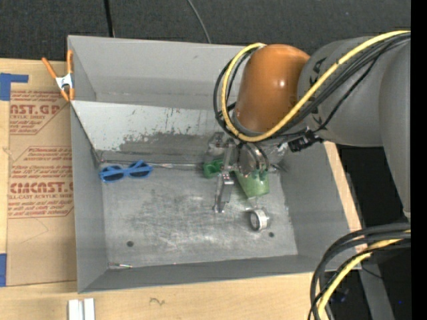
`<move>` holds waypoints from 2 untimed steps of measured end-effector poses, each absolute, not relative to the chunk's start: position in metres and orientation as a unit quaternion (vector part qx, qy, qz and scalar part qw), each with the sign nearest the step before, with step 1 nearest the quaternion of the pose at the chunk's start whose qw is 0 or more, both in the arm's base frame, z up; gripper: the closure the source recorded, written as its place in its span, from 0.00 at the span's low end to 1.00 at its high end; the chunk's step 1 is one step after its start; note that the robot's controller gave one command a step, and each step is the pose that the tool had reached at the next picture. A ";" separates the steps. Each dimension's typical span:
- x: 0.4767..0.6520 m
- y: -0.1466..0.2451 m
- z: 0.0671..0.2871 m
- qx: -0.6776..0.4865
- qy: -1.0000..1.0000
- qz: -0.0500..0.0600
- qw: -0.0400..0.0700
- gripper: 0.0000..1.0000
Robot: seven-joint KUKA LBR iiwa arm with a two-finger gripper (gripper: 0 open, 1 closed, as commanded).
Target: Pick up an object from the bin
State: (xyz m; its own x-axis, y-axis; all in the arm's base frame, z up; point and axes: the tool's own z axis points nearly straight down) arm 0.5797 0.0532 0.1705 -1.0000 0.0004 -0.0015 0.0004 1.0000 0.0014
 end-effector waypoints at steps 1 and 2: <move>0.575 -0.025 0.097 0.163 0.987 -0.001 -0.002 0.00; 0.589 -0.021 0.071 0.227 0.974 0.001 0.003 0.00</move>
Offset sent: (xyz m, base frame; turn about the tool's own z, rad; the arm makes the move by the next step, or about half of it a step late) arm -0.0029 -0.0762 -0.0709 0.3237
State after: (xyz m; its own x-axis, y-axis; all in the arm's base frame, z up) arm 0.5893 -0.0213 0.0714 -0.8972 0.4417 -0.0062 0.4417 0.8972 0.0031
